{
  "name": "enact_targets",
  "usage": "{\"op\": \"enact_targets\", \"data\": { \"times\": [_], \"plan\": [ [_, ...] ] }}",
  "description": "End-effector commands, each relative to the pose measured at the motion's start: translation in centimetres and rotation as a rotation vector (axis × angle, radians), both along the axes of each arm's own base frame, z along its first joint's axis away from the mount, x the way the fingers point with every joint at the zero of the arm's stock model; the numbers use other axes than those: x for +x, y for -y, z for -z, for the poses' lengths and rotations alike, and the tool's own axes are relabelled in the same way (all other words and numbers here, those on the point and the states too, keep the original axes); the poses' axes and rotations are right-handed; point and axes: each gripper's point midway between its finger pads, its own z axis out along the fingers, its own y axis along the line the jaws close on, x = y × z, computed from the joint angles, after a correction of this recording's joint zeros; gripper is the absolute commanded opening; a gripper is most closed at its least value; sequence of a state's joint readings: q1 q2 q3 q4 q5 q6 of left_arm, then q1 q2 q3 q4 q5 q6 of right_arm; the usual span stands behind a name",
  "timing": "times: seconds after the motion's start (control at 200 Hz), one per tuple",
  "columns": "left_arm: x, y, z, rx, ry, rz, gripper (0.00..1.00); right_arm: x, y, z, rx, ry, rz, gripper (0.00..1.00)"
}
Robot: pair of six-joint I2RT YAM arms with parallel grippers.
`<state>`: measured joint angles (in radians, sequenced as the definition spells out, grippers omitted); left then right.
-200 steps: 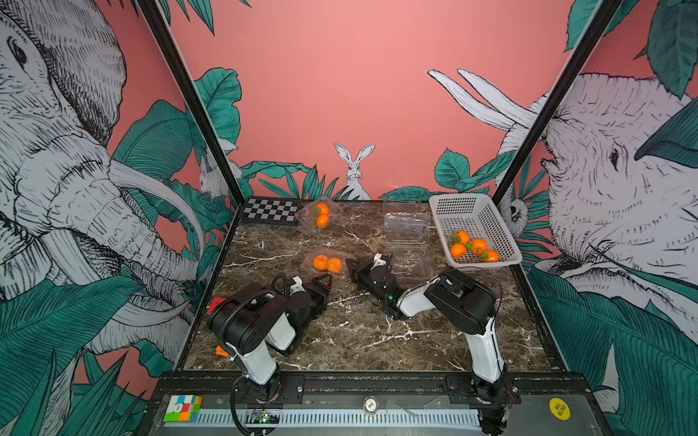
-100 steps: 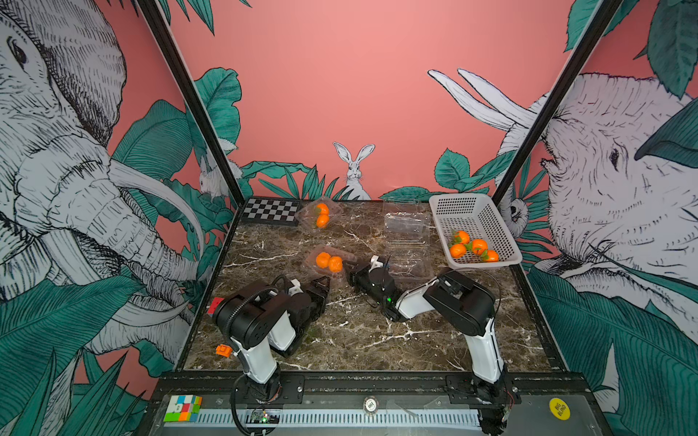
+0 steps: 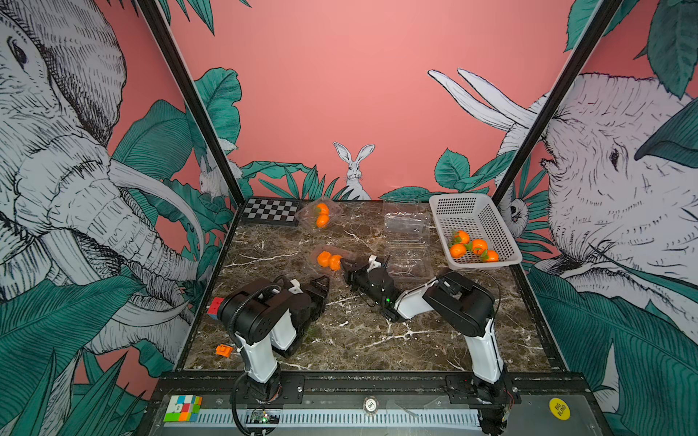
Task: Take oranges out of containers
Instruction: Open the packing box at the center of the board.
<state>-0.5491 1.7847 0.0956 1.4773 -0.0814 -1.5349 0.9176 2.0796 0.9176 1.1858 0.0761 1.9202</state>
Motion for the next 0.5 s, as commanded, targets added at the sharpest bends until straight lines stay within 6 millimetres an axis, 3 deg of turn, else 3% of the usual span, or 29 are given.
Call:
{"op": "enact_targets", "data": {
  "times": [0.0, 0.495],
  "plan": [
    [-1.7, 0.6, 3.0, 0.062, -0.1, 0.064, 0.82, -1.3, -2.1, -4.2, 0.147, 0.053, -0.058, 0.22],
    [-1.9, 1.0, 4.0, 0.079, -0.124, 0.07, 0.81, -0.9, -1.8, -4.3, 0.152, 0.039, -0.038, 0.22]
  ]
}}
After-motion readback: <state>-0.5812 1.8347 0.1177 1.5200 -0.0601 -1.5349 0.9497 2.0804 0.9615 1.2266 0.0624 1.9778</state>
